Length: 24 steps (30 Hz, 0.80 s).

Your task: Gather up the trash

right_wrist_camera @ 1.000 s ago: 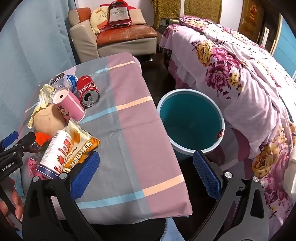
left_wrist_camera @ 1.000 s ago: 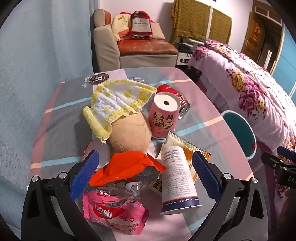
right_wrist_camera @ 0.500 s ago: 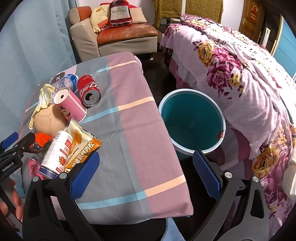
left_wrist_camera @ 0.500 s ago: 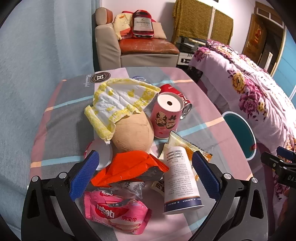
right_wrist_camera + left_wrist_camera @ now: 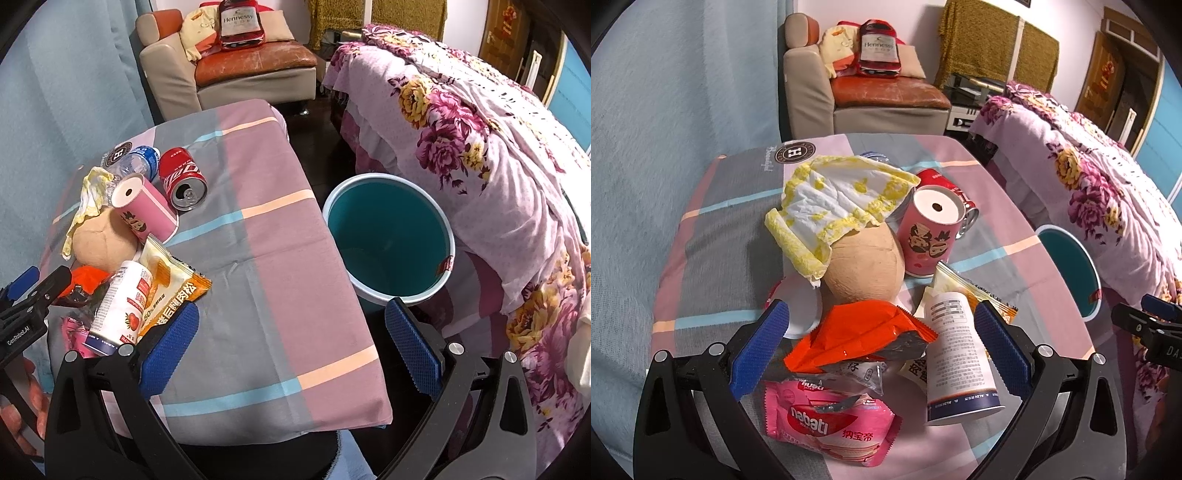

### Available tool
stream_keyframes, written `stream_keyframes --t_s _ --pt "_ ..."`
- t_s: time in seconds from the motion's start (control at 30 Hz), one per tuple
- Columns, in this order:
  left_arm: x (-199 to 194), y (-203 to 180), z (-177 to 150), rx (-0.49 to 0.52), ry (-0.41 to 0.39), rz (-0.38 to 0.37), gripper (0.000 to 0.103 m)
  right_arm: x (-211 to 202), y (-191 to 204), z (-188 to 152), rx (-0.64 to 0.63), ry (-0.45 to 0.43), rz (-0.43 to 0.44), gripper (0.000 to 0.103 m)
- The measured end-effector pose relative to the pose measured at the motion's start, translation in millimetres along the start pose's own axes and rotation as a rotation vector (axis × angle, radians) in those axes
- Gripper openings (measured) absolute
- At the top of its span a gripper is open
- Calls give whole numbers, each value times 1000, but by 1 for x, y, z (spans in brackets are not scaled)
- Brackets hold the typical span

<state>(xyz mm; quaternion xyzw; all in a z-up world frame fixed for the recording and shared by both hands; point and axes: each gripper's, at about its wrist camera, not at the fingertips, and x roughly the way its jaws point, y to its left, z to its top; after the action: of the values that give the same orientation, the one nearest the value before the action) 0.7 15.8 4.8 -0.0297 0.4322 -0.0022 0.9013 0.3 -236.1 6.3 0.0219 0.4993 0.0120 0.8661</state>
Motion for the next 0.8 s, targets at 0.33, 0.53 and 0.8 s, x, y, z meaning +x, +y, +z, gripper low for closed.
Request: stream_keyframes --t_s 0.33,0.53,0.8 --pt "0 0 0 -2 0 -1 100 -1 1 0 -2 1 -1 97" --pt "0 2 -1 -3 3 -2 100 -1 4 0 -6 3 -1 97" --pt "0 5 -2 -5 3 -3 100 0 8 -2 -9 11 0 97"
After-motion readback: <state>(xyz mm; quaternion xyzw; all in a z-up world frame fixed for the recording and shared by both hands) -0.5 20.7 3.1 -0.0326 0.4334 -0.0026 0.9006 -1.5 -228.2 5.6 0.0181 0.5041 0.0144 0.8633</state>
